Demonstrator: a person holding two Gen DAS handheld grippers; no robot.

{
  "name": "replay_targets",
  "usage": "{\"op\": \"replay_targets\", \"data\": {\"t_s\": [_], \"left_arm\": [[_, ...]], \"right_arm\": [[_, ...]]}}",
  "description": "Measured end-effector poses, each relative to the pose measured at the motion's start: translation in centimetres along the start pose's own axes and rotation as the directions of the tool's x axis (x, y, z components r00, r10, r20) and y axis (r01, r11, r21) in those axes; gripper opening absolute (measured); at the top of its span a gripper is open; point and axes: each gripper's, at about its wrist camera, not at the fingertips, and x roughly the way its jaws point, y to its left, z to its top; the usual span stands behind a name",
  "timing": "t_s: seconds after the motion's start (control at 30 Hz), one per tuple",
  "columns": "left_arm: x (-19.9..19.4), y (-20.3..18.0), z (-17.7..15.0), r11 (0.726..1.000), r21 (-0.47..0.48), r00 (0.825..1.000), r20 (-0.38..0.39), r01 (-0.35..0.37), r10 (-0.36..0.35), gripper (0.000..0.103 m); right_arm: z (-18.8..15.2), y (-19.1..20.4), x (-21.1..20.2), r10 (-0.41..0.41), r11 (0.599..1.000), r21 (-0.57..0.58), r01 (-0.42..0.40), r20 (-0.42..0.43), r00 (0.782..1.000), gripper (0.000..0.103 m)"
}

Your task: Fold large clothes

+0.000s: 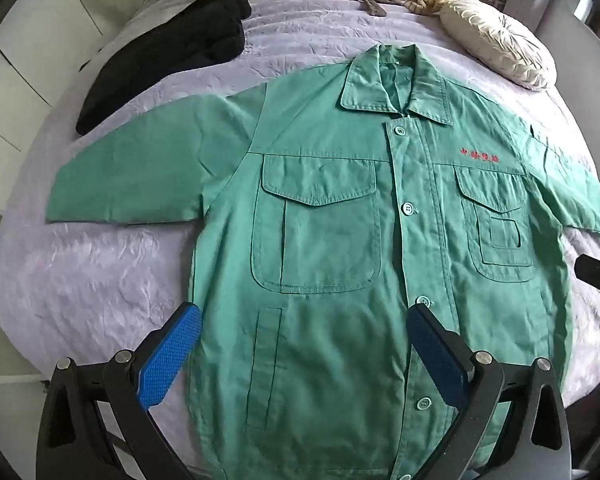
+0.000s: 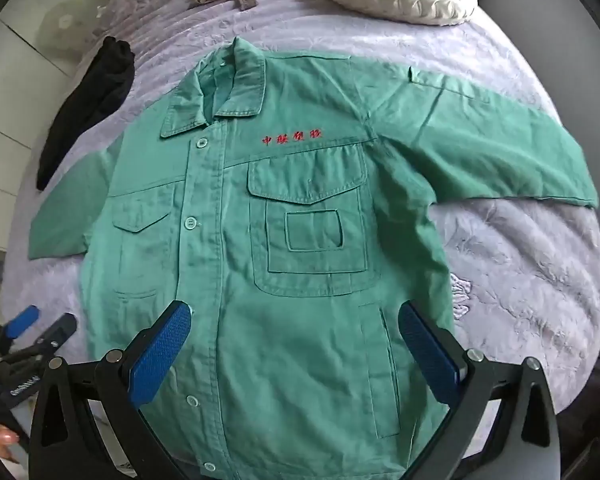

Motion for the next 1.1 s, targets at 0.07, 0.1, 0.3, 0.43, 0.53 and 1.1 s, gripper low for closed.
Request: {"op": "replay_targets", "data": {"t_s": [0.07, 0.1, 0.3, 0.43, 0.53, 1.1], "left_arm": [[0.2, 0.1, 0.7, 1.000, 0.017, 1.000, -0.017, -0.020, 0.020, 0.103], [0.3, 0.3, 0.6, 0.999, 0.025, 0.999, -0.012, -0.032, 0.032, 0.103], [-0.1, 1.4, 1.8, 1.000, 0.027, 1.000, -0.026, 0.010, -0.009, 0.103], [-0.5, 0.5, 2.4, 1.000, 0.015, 0.999, -0.037, -0.021, 0.022, 0.103], [-0.8, 0.4, 2.6, 1.000, 0.006, 0.999, -0.037, -0.028, 0.029, 0.103], [-1.3, 0.7, 2.2, 0.999, -0.011, 0.999, -0.041, -0.031, 0.030, 0.103]], "right_arm": [[-0.6, 0.6, -0.1, -0.003, 1.000, 0.025, 0.003, -0.005, 1.000, 0.103], [-1.0, 1.0, -0.2, -0.011, 1.000, 0.029, 0.011, -0.008, 1.000, 0.103], [-1.6, 1.1, -0.7, -0.029, 0.999, 0.027, 0.029, -0.014, 0.999, 0.103], [-1.6, 1.2, -1.0, -0.038, 0.999, 0.018, 0.038, -0.010, 0.999, 0.103], [-1.6, 1.4, -1.1, -0.039, 0.999, 0.014, 0.039, -0.008, 0.999, 0.103], [-2.1, 1.7, -1.1, -0.040, 0.999, 0.008, 0.040, -0.012, 0.999, 0.103]]}}
